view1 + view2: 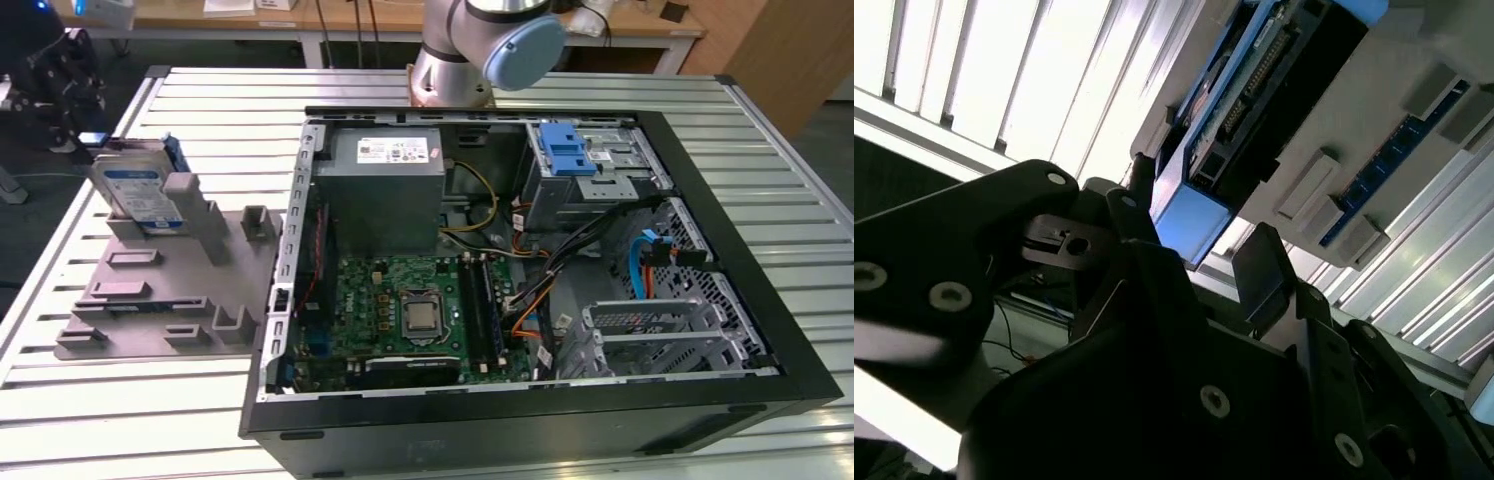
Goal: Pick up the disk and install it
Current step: 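Pick up the disk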
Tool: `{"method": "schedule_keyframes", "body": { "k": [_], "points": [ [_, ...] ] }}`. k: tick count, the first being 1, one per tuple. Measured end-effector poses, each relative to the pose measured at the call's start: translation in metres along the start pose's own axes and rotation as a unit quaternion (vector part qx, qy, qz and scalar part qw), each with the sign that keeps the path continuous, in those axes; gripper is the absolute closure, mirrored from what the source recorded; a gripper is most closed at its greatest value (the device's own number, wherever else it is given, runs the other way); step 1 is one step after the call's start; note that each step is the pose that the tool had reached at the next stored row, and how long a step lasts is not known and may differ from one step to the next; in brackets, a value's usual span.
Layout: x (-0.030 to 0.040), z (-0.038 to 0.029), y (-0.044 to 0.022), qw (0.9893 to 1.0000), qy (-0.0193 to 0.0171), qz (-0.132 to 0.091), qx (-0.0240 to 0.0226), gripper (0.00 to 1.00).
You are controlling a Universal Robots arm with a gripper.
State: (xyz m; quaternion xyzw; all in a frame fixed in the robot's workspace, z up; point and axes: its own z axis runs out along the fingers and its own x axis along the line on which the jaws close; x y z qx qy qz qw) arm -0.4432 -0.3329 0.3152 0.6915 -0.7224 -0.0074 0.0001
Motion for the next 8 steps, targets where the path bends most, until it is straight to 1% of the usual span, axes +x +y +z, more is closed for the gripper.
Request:
{"method": "schedule_keyframes", "body": {
  "k": [3,6,7,8],
  "points": [
    [0.0,0.002,0.0006,1.0,0.0,0.0,-0.0001,0.41],
    [-0.0001,0.0025,0.0007,1.0,0.0,0.0,0.0004,0.43],
    [-0.0001,0.0029,0.0007,1.0,0.0,0.0,0.0007,0.49],
    [-0.0001,0.0035,0.0007,1.0,-0.0001,0.0,0.001,0.49]
  ]
}}
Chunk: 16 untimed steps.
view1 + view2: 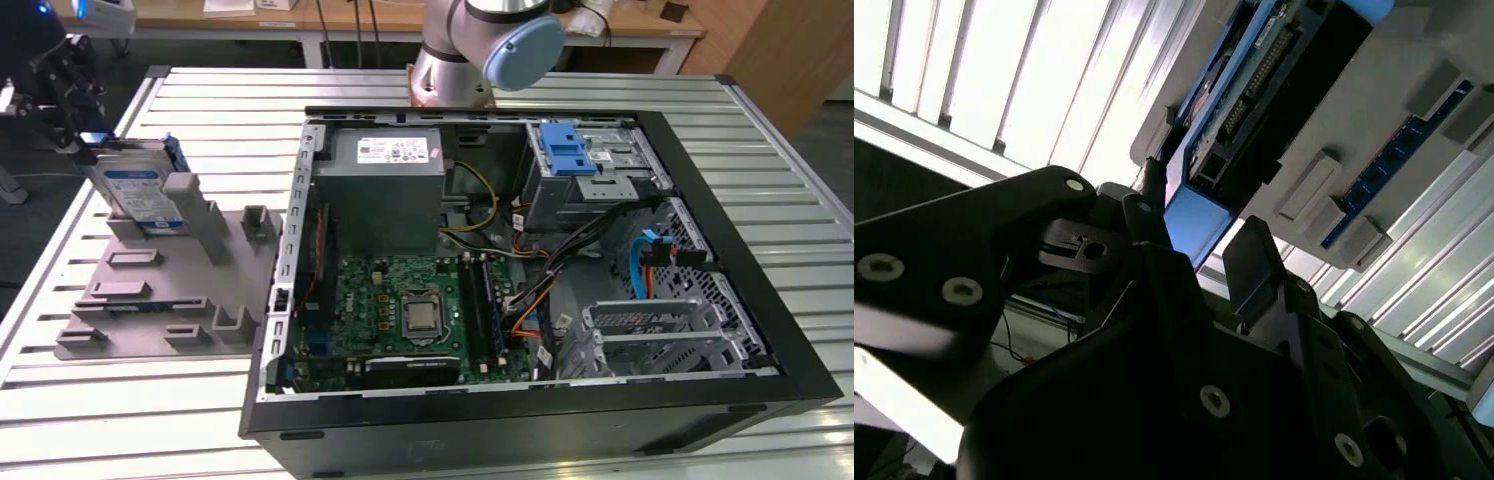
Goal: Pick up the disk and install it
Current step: 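Pick up the disk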
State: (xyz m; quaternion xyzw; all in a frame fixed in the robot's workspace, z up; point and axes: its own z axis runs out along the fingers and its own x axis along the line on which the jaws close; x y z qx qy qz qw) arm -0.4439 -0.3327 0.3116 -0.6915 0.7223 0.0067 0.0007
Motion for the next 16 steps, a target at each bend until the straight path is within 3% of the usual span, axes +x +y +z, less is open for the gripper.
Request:
{"method": "schedule_keyframes", "body": {
  "k": [11,16],
  "points": [
    [0.0001,0.0142,0.0022,1.0,0.0001,0.0,0.0003,0.49],
    [0.0002,0.0174,0.0027,1.0,0.0001,0.0,0.0002,0.49]
  ]
}}
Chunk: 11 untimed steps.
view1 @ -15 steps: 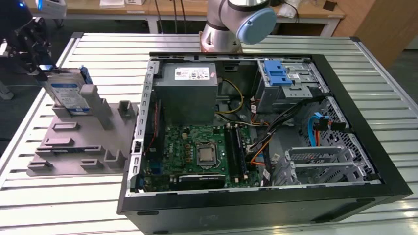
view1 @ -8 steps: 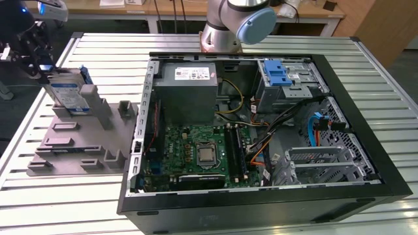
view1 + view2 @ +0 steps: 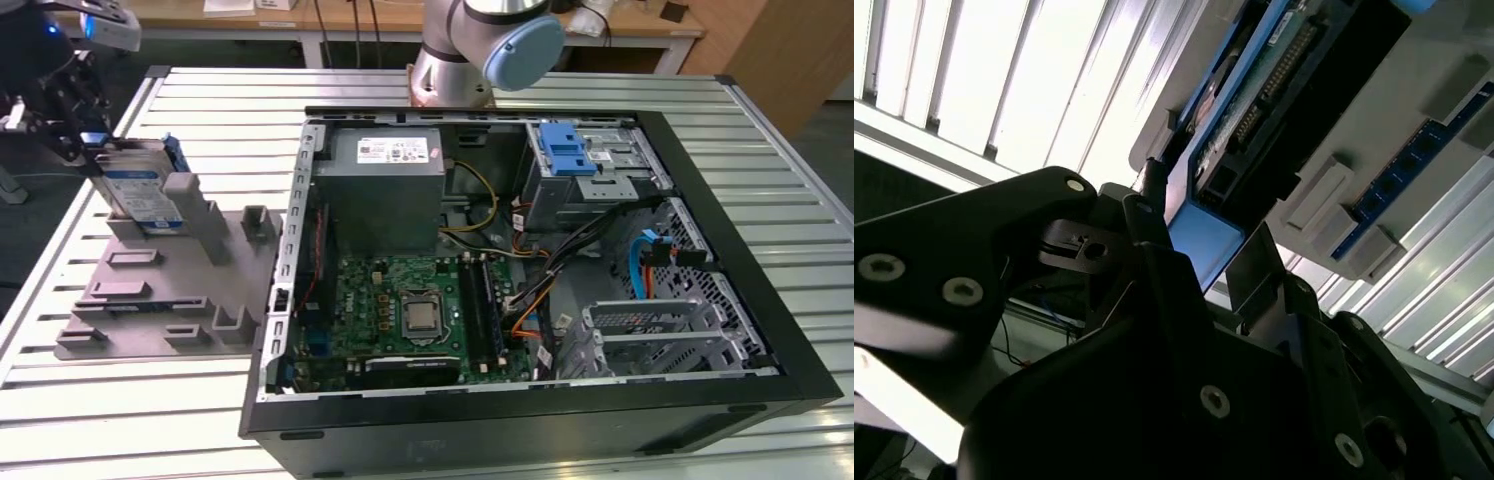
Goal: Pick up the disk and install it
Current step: 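Pick up the disk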
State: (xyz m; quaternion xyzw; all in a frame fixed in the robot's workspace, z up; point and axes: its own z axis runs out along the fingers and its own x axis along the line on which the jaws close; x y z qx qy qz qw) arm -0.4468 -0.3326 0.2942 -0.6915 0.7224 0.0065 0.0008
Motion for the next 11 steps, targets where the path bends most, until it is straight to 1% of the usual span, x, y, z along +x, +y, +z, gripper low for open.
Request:
{"method": "schedule_keyframes", "body": {
  "k": [11],
  "points": [
    [0.0,0.0042,0.0,1.0,0.0,0.0,0.0,0.49]
  ]
}}
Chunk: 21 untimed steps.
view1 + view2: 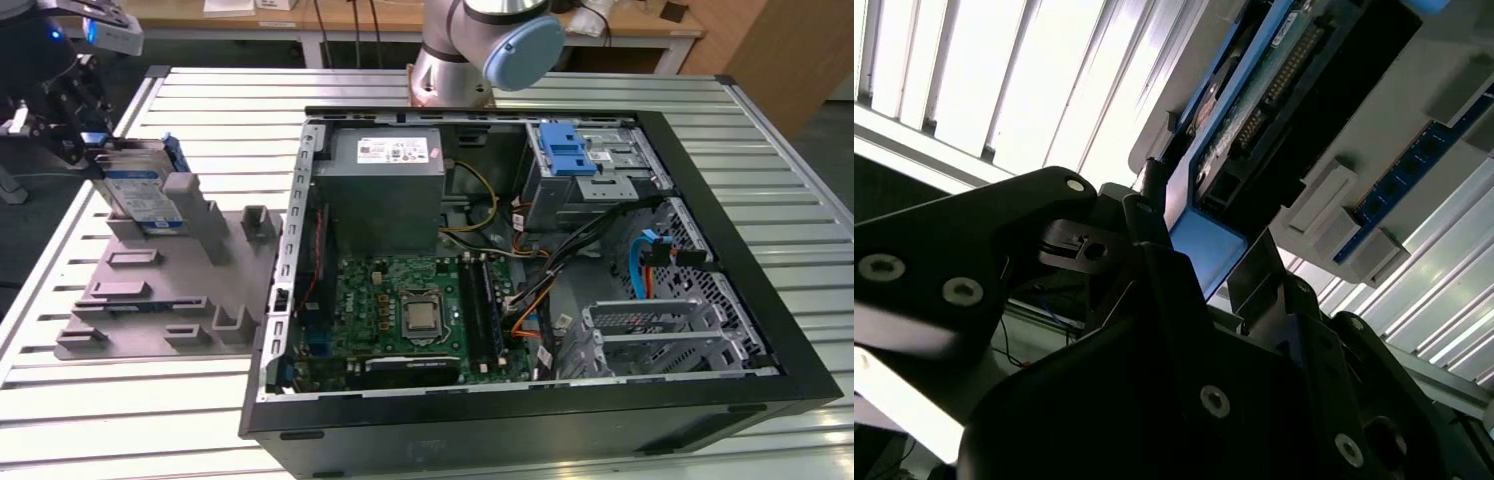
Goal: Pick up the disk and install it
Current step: 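Pick up the disk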
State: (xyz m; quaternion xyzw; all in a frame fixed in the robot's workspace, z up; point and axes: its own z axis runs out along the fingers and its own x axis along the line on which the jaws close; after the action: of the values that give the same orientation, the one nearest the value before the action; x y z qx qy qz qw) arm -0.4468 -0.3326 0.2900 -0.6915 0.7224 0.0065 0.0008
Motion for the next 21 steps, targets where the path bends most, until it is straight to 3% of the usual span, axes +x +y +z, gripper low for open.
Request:
{"method": "schedule_keyframes", "body": {
  "k": [7,8,18,20,21],
  "points": [
    [0.0,0.0003,0.0,1.0,0.0001,0.0,0.0,0.51],
    [0.0,0.0003,0.0,1.0,0.0001,0.0,0.0,0.58],
    [0.0,0.0003,0.0,1.0,0.0001,0.0,0.0,0.58],
    [0.0,0.0003,0.0,1.0,0.0001,0.0,0.0,0.56],
    [0.0,0.0003,0.0,1.0,0.0001,0.0,0.0,0.51]
  ]
}}
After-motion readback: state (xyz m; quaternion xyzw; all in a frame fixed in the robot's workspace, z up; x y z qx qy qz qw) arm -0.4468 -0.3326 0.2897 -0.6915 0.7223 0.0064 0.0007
